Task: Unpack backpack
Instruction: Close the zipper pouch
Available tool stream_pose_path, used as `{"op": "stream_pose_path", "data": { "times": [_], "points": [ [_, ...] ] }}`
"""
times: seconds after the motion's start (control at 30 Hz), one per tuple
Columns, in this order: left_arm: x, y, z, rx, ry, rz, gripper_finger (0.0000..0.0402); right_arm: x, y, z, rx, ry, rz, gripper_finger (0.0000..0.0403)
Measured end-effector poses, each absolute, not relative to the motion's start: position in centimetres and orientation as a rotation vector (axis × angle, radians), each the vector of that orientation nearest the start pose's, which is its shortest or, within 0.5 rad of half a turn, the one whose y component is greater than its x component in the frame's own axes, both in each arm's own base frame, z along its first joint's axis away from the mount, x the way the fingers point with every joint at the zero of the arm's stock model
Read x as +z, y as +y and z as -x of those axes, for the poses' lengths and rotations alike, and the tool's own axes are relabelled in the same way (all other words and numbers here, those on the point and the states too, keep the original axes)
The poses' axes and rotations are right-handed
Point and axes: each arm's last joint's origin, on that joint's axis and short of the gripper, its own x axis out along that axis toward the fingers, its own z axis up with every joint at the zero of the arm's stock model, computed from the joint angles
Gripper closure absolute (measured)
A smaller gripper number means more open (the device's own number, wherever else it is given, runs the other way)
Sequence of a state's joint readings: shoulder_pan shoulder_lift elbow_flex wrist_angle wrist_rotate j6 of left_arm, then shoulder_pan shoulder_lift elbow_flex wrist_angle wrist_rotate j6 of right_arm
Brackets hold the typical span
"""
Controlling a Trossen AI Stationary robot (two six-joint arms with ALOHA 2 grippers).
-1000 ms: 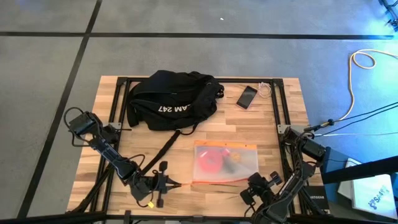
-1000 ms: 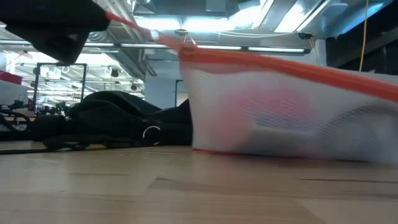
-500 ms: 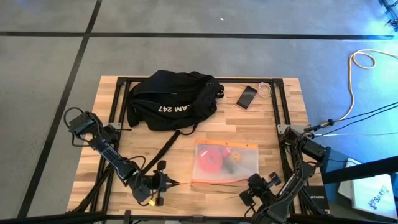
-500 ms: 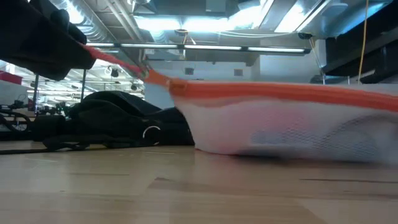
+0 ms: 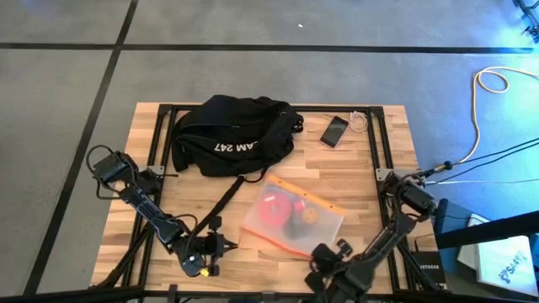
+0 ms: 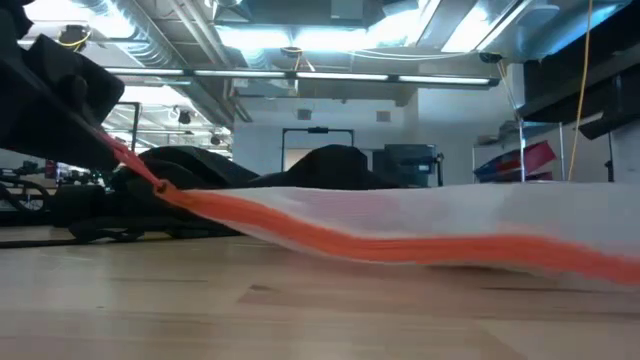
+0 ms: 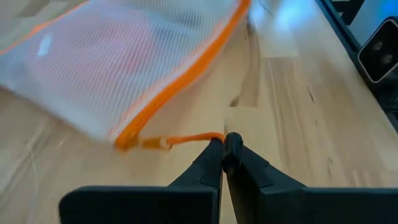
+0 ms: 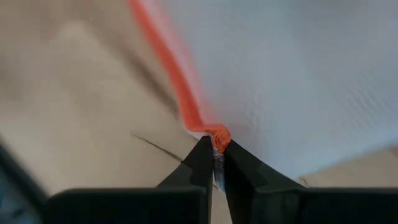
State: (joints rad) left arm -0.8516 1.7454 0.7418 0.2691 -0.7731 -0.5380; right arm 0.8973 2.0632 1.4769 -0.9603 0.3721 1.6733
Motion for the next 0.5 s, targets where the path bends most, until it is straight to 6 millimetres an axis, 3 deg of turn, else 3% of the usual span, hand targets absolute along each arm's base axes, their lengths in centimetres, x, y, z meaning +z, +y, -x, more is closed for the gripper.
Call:
{"op": "stream_pose_path", "data": {
  "times": [0.23,0.37,0.5],
  "points": [
    [12.7,-22.1,-22.1,0.059,0.523,-0.081,0.0401,15.9,28.4,-29.1,-0.382,1.062,-0.441,0.039],
    [12.4,-21.9,-21.8,0.054,0.566,-0.118,0.0401,16.2,28.1,-30.6,-0.254,1.017,-0.332,0.0389],
    [12.1,-21.7,-22.1,-0.061,0.664,-0.074,0.0394,16.4,27.7,-31.5,-0.171,0.999,-0.235,0.0389]
  ]
}}
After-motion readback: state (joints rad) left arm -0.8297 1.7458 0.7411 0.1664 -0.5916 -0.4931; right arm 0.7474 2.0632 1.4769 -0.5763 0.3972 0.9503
